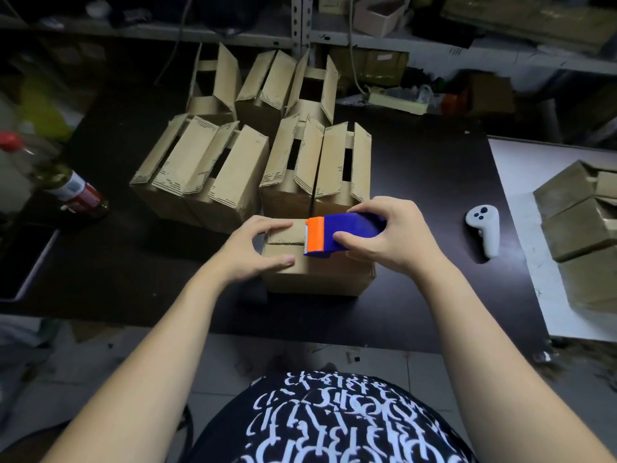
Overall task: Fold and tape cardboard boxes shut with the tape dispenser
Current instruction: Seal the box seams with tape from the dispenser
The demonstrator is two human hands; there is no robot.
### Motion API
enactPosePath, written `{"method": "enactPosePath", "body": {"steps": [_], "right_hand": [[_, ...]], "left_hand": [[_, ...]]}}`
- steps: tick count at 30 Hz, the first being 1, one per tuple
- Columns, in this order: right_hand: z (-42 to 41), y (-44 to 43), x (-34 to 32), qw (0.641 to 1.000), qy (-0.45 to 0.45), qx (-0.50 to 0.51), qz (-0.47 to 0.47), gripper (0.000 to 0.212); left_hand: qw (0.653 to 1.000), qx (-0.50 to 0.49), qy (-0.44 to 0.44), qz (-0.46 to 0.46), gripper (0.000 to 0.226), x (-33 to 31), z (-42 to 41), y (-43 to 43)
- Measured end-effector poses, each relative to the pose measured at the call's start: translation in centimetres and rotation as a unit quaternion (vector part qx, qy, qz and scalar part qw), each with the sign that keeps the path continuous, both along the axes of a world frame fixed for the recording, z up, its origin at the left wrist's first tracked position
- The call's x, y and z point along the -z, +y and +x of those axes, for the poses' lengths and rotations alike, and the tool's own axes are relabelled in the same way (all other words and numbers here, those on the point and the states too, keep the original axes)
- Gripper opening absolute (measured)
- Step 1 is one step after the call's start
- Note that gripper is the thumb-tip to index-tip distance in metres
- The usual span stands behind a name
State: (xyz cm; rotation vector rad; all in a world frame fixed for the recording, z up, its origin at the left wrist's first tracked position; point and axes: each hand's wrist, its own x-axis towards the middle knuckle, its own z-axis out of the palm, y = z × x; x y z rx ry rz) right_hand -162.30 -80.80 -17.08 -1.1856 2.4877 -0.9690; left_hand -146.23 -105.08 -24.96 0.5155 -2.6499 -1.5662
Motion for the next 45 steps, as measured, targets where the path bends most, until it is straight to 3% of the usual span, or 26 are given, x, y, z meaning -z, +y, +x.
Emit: {"method": "enactPosePath", "body": {"steps": [9, 17, 25, 30, 45], "right_hand": [[-0.6, 0.7, 0.1, 1.000, -0.005, -0.006, 0.009, 0.051], [-1.1, 0.6, 0.1, 1.000, 0.016, -0.018, 0.005, 0.051], [-1.4, 1.0, 0.3, 1.000, 0.016, -0.014, -0.001, 0.049], [-1.6, 1.4, 0.6, 0.999, 0.044, -0.022, -0.013, 0.048], [-3.1, 3.8, 0.5, 1.000, 0.006, 0.009, 0.002, 0.042]], "left_hand": [[1.000, 0.002, -0.005, 0.001, 0.065, -0.2, -0.1, 0.2], [0.998, -0.013, 0.029, -0.057, 0.063, 0.5, -1.4, 0.8], [0.999, 0.037, 0.029, 0.023, 0.072, 0.9, -1.6, 1.2], [0.999, 0.032, 0.021, 0.030, 0.070, 0.5, -1.7, 1.0], [0.999, 0.016, 0.005, 0.028, 0.065, 0.0, -1.7, 1.3]]}}
